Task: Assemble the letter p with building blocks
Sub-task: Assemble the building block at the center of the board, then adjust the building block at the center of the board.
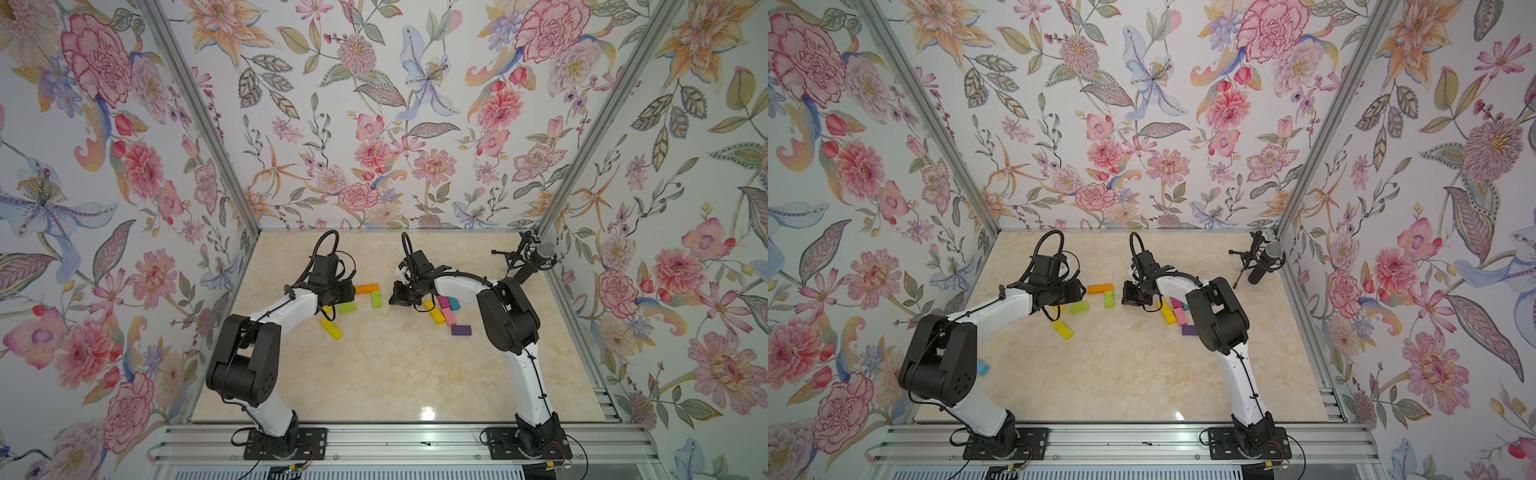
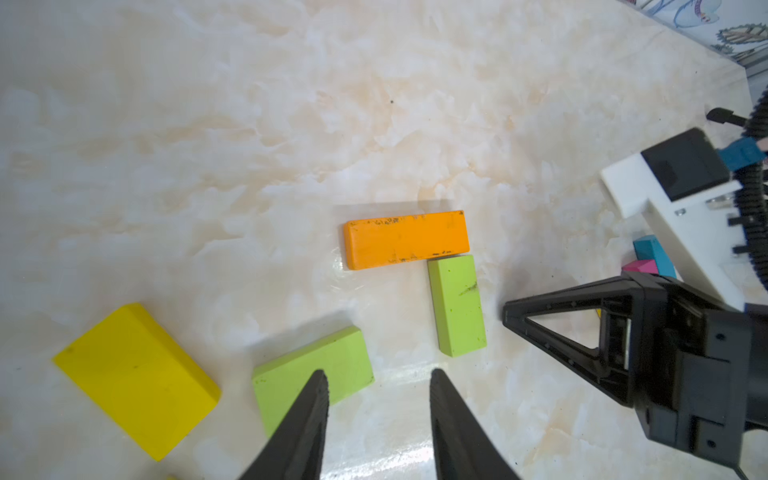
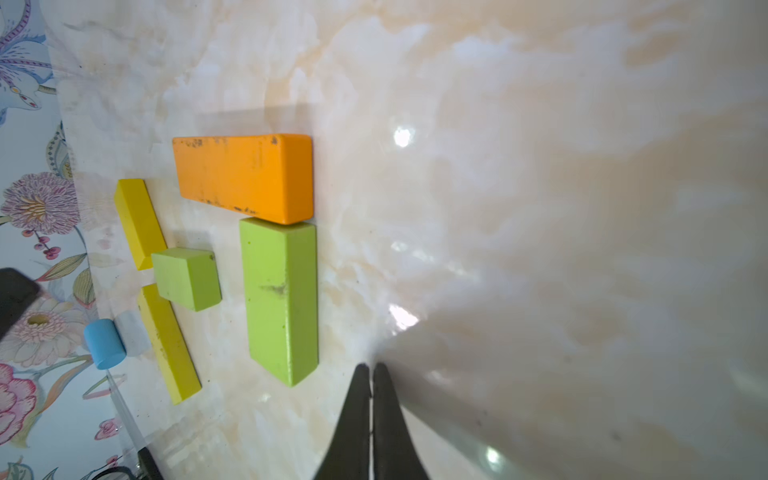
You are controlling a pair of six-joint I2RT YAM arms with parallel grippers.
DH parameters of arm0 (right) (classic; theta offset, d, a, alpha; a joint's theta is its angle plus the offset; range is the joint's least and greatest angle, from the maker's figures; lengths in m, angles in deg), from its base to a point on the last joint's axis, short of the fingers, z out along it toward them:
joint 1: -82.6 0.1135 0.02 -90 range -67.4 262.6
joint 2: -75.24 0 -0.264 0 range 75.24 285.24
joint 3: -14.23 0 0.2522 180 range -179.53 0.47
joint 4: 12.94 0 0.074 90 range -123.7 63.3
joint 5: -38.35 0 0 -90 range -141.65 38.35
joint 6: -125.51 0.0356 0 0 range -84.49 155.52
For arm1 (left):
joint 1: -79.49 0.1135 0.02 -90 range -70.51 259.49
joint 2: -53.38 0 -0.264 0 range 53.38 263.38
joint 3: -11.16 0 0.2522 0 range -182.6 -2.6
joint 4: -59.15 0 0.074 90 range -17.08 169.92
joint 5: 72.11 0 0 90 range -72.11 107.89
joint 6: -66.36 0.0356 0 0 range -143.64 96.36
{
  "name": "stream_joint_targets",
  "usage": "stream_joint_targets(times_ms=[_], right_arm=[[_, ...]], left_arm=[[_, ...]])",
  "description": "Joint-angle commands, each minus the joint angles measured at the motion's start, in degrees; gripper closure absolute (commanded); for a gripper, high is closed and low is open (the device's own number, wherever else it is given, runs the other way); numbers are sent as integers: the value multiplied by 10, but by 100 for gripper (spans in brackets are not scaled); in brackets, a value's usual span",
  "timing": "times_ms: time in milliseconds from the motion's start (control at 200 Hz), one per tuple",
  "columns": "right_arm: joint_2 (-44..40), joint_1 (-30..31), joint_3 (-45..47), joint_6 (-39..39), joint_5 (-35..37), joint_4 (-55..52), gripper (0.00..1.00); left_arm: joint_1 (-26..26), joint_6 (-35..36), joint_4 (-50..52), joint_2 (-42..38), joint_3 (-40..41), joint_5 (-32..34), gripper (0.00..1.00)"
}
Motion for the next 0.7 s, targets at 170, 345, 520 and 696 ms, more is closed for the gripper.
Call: stream_joint_targets(times_ms=[170,345,520,696], right_arm=[[-61,56,-10,0,16,-20,58],[-22,103,-68,26,-24,-19,60],[22,126,-105,40,-39,-19,81],[37,125,-106,48,-33,-19,92]], left_arm=[[74,44,29,5,15,-15,44],[73,32,-18,41,33,-43,46],[73,29,-56,78,34,-75,53],[74,34,-71,94,41,-91,59]])
